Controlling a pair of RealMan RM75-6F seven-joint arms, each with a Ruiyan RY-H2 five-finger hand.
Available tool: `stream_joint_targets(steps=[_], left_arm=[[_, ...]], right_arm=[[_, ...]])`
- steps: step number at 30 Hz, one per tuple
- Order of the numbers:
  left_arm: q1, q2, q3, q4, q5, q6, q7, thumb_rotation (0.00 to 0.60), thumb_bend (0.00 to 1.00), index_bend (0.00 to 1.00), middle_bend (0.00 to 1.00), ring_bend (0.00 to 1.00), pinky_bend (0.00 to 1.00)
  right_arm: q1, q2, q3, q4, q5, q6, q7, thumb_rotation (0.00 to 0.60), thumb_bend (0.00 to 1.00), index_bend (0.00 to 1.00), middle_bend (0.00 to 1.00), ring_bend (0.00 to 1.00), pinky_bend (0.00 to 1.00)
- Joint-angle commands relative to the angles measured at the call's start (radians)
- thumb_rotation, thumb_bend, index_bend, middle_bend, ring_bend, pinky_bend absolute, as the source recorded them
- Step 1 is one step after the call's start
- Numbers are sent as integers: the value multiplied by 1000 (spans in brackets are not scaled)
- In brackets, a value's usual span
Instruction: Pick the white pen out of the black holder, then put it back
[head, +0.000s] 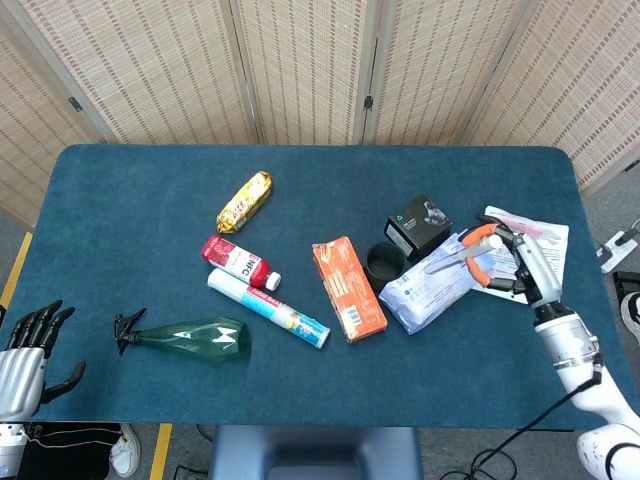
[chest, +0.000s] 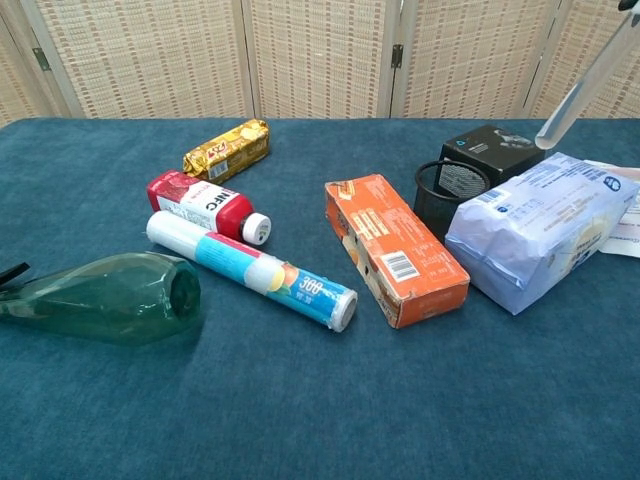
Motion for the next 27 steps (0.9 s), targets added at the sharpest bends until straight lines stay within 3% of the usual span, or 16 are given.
stream_joint_targets(steps=[1,7,11,17,27], left_arm=[[0,0,0,-1,-1,-1,0,600,366,154,100,106,116],[-1,-3,1,1,-2,-3,1,600,366,154,100,105,116],[-2,-3,0,3,-4,-6,1,600,365,154,100,106,116],[-1,-5,1,6,-7,-6,-2,600,366,154,100,105,116],[-1,-5,2,10,-7,-6,-7,600,366,154,100,106,116]], right_arm=[[-2,61,-6,-4,-31,-64,149,600,355,604,381,107,96],[10,-52,-11,64,66,81,-356,600,355,604,384,107,95],[20,-117,0,84,104,151,-529,600,355,604,384,107,95],[34,-127,16,62,127,128,-515,600,355,604,384,107,95],[58,-78,46,-24,156,-18,-312,600,355,605,384,108,95]])
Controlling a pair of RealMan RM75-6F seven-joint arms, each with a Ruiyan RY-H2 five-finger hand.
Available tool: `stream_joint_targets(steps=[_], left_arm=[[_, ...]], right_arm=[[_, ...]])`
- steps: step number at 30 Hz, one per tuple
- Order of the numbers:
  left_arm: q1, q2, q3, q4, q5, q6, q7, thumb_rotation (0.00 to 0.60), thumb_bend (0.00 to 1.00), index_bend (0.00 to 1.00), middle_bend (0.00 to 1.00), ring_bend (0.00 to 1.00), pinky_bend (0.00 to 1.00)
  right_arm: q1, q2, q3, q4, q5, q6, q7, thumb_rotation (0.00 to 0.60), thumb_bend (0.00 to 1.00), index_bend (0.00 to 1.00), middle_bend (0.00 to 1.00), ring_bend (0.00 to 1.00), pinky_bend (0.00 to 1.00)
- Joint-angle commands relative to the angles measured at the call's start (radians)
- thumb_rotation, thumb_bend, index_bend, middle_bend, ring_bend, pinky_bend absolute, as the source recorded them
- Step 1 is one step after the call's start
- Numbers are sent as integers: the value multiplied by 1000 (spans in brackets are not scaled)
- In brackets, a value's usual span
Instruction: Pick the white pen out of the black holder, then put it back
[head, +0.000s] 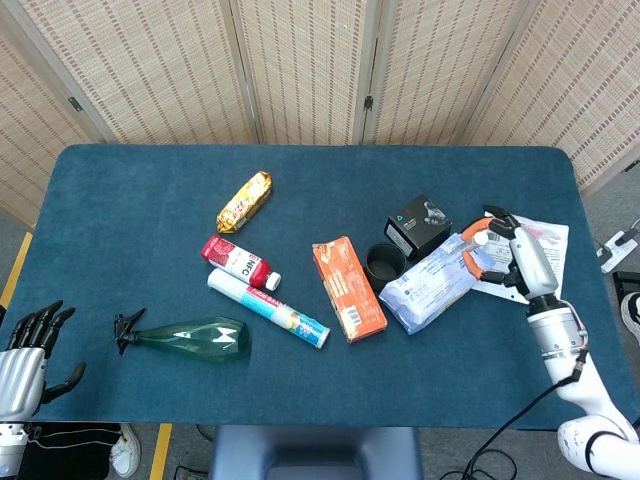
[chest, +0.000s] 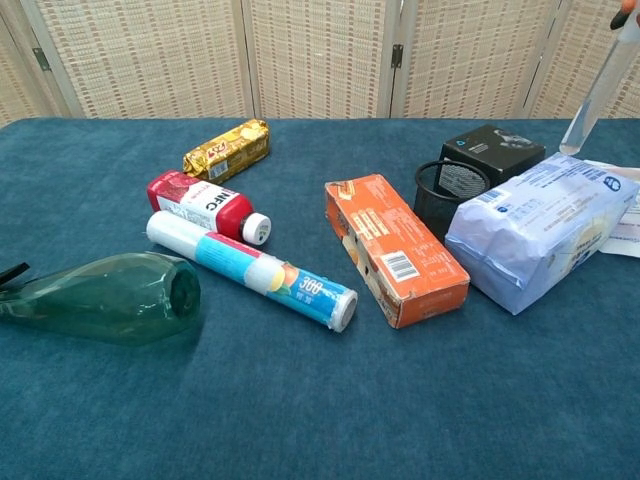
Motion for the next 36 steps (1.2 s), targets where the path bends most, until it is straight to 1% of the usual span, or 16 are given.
stream_joint_targets(steps=[1,6,13,16,22,25,28,30,36], left_arm=[[1,0,0,1,-1,0,-2,600,366,154,100,105,116],[1,-3,1,4,-1,-1,-4,600,366,154,100,106,116],[3,-4,1,10,-6,-1,-9,600,366,154,100,106,116],[3,-6,2,13,-8,-4,-10,600,366,154,100,105,116],[5,-6,2,19,-14,-4,-14,600,367,154,101,106,116],[5,-7,2,20,-14,-5,-14,600,368,154,100,106,116],[6,-8,3,22,-13,-6,-15,600,366,154,100,106,115],[5,-10,4,23,-13,-7,-15,600,366,154,100,106,116],[6,-10,4,25,-12,-6,-17,600,367,154,100,105,116]], right_arm=[[28,2,25,-39,36,-68,158,600,355,604,384,108,95],[68,-41,37,-21,73,-89,118,600,355,605,384,108,95],[148,-137,56,38,153,-132,39,600,355,604,385,108,95],[171,-174,56,64,175,-143,13,600,355,604,385,109,95],[199,-232,56,113,216,-156,-26,600,355,604,385,109,95],[201,-238,55,118,219,-157,-29,600,355,604,385,109,95],[205,-258,51,136,228,-165,-34,600,355,604,385,110,95],[208,-291,30,168,237,-180,-41,600,355,604,385,110,95],[210,-358,10,235,227,-201,-28,600,355,604,385,110,95]])
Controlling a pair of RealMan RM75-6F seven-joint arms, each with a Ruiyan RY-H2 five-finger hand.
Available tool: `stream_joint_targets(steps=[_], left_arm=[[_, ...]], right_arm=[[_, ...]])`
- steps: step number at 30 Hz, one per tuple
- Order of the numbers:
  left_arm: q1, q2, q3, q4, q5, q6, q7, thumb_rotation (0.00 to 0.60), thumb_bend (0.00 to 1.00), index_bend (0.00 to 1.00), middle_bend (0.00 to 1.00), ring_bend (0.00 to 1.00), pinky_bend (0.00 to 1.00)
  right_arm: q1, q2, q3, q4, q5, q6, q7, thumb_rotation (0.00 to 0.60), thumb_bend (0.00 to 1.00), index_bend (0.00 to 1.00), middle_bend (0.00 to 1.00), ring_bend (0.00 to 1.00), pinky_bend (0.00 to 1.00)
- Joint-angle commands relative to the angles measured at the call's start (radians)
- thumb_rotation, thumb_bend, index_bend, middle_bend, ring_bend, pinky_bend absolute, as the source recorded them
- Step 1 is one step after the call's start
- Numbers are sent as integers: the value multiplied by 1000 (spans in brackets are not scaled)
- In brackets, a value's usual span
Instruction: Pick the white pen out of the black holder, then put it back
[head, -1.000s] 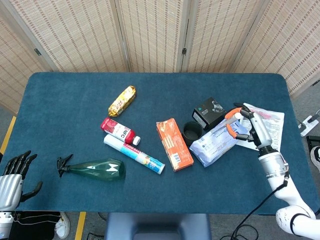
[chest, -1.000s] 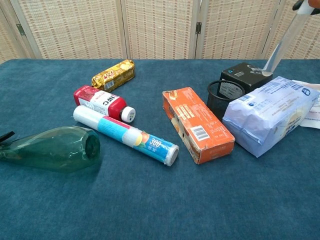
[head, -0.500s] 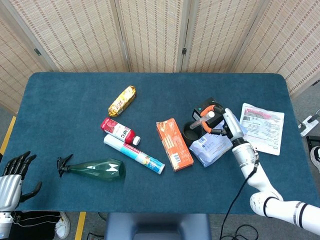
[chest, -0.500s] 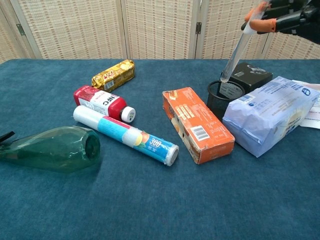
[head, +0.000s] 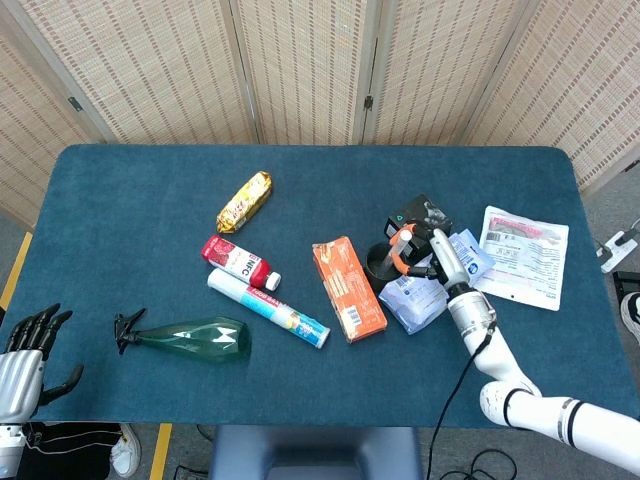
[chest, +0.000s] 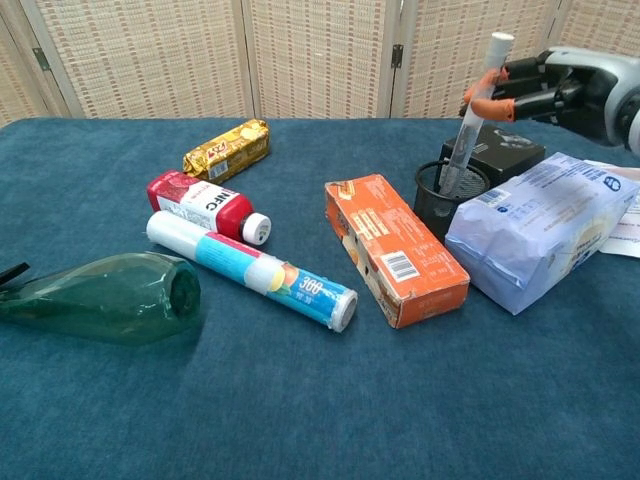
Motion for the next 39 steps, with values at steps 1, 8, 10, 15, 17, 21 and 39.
stream_joint_targets(steps=[1,8,10,15,17,21,39], left_arm=[[1,1,0,0,-1,0,-1,600,367,154,100,105,116],[3,0,1,4,-3,0,-4,600,367,154,101,106,116],[3,-1,1,4,-3,-1,-3,600,366,154,100,106,116],[2,-2,0,4,-3,-1,-5,600,367,154,100,106,116],[2,-3,0,5,-3,0,-6,600,367,154,100,106,116],[3,-3,-1,8,-5,0,-10,600,366,154,100,106,116],[-11,0,-8,-24,22,7,15,600,367,154,100,106,116]], right_arm=[[1,-29,-12,30,-9,-13,7,600,355,604,385,110,95],[-2,-28,-35,52,-64,-37,1,600,355,401,296,86,94],[-7,-12,-40,46,-88,-42,3,600,355,278,253,59,94],[-31,31,-51,26,-154,-7,-2,600,354,93,168,3,91],[-50,52,-55,11,-190,34,-5,600,354,55,146,0,89],[-103,111,-68,-28,-263,134,-23,600,355,34,125,0,88],[-432,401,-303,-206,-519,517,-320,600,357,33,78,0,85]])
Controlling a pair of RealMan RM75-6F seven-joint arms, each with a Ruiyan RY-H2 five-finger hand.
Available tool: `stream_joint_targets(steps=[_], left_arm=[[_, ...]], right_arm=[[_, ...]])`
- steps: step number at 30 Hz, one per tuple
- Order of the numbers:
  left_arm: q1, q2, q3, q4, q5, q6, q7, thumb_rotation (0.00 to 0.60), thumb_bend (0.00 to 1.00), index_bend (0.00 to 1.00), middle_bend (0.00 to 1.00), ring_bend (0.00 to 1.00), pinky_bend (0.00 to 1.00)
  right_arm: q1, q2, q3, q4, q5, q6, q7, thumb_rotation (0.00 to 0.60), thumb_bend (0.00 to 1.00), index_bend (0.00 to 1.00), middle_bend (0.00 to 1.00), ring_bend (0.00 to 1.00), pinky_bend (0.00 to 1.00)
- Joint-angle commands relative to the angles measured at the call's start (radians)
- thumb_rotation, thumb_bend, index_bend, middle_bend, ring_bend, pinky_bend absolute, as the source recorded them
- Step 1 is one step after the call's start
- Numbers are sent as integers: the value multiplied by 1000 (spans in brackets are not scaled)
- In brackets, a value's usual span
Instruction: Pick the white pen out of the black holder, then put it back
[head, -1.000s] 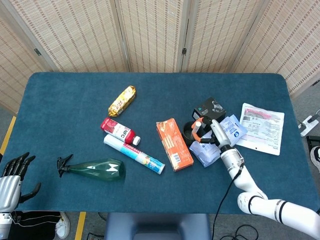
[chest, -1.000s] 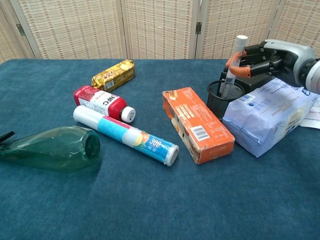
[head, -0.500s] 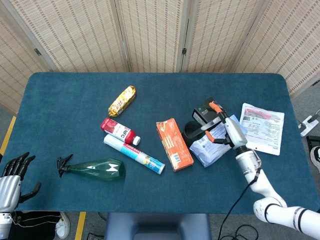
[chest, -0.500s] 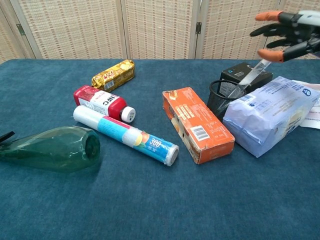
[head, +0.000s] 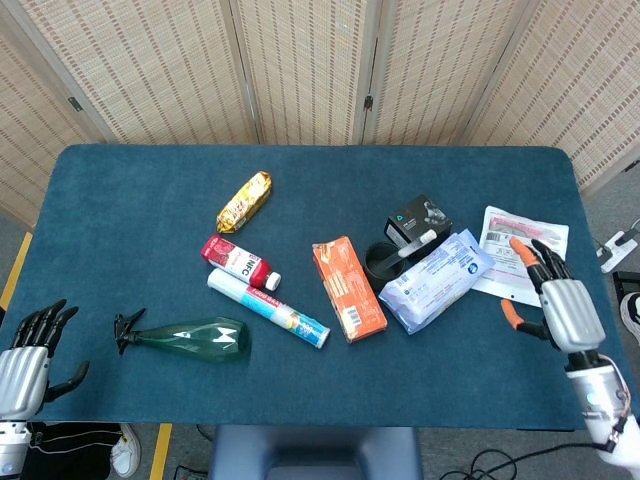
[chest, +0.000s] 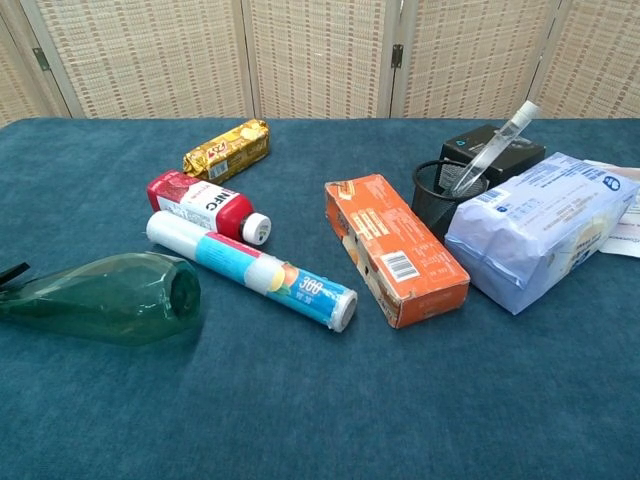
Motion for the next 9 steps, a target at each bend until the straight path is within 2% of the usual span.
stream_joint_targets(steps=[1,5,9], left_arm=[[-1,2,0,-5,3,2,4,600,366,154,100,106,116],[0,4,0,-10,7,7,7,600,367,154,100,106,116],[-2,5,1,-11,10,6,9,600,366,154,100,106,116]], right_arm=[[-58,23,-62,-12,-65,43,-3,600,360,33,73,0,82],[-103,23,-102,-1,-106,83,-19,600,378,33,57,0,58],[-133,13,-110,11,-114,119,-33,600,381,34,56,0,48]])
